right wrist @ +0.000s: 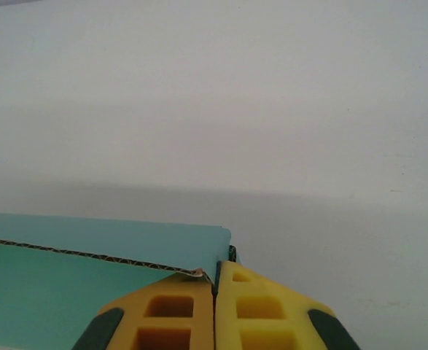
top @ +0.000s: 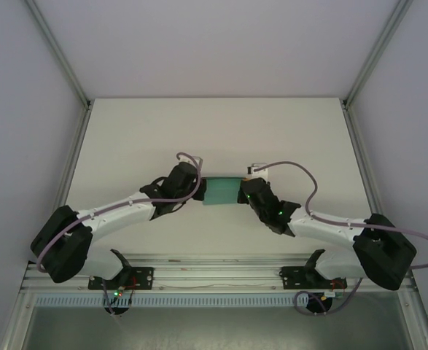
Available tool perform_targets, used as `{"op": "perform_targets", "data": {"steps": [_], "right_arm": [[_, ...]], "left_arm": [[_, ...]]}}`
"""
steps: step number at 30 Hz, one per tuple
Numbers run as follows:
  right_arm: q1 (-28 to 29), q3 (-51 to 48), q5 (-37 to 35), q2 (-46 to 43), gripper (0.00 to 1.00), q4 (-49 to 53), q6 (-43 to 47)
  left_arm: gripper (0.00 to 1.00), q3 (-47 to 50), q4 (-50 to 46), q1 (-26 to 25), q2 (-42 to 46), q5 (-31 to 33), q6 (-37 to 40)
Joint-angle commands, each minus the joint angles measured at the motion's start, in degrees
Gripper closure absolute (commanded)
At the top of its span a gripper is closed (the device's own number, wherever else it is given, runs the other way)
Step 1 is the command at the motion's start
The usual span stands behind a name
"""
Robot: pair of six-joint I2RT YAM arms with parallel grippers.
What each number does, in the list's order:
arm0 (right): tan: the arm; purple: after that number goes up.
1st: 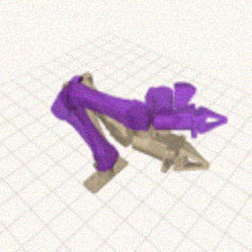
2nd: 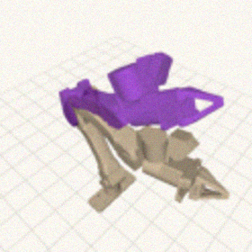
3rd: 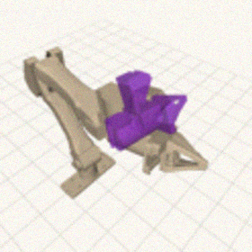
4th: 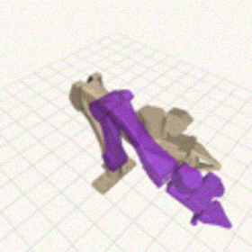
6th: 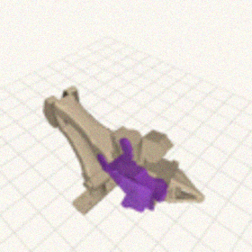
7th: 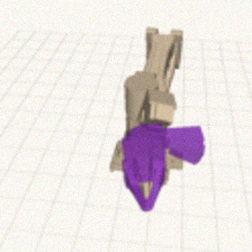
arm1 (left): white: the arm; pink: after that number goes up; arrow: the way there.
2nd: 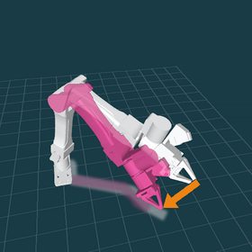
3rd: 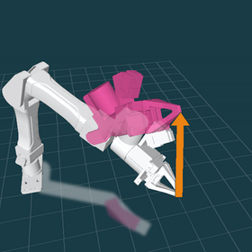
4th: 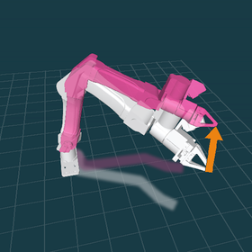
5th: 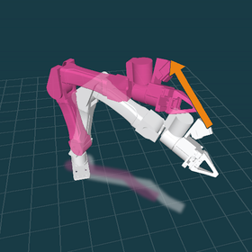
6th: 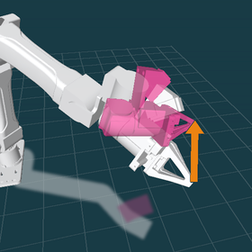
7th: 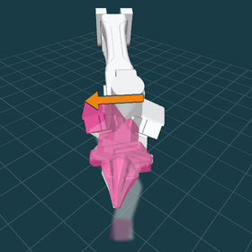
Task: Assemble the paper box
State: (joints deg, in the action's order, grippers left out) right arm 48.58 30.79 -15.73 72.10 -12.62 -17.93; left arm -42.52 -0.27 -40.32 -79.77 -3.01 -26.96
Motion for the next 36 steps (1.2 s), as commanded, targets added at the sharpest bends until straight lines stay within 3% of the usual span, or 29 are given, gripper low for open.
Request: {"op": "perform_targets", "data": {"steps": [1,7,11,14,19,22,28,34,36], "right_arm": [[1.1,-3.3,5.2,0.6,0.88,3.4,-2.0],[1.0,1.6,2.4,-5.8,0.69,10.2,-4.4],[-0.7,4.8,5.0,-8.6,0.5,13.1,-4.2],[-3.2,8.0,6.5,-8.6,0.42,16.3,-5.6],[-8.1,10.4,5.5,-7.2,0.42,18.2,-8.6],[-10.6,10.4,8.5,-6.3,0.43,18.0,-9.3],[-11.8,8.0,11.4,-1.7,0.46,17.6,-10.5],[-12.0,3.6,11.4,0.4,0.49,16.7,-13.5],[-12.0,2.0,12.4,0.5,0.5,15.3,-14.5]], "left_arm": [[0.89,5.4,-5.5,-2.5,-4.9,-3.3,0.8],[0.89,5.5,-5.4,-2.5,-3.7,-2.5,1.0],[0.89,4.8,-5.4,-2.6,-4.1,-2.8,1.0],[0.89,3.7,-6.0,-2.6,-4.7,-2.4,1.3],[0.89,2.7,-6.6,-2.6,-5.3,-1.7,1.1],[0.86,2.1,-7.1,-2.5,-6.0,-1.9,1.4],[0.83,1.5,-6.6,-2.5,-5.4,-3.4,2.0],[0.66,-0.2,-8.0,-2.1,-2.8,-5.7,4.0],[0.54,-1.3,-9.2,-1.7,-1.0,-6.7,5.0]]}}
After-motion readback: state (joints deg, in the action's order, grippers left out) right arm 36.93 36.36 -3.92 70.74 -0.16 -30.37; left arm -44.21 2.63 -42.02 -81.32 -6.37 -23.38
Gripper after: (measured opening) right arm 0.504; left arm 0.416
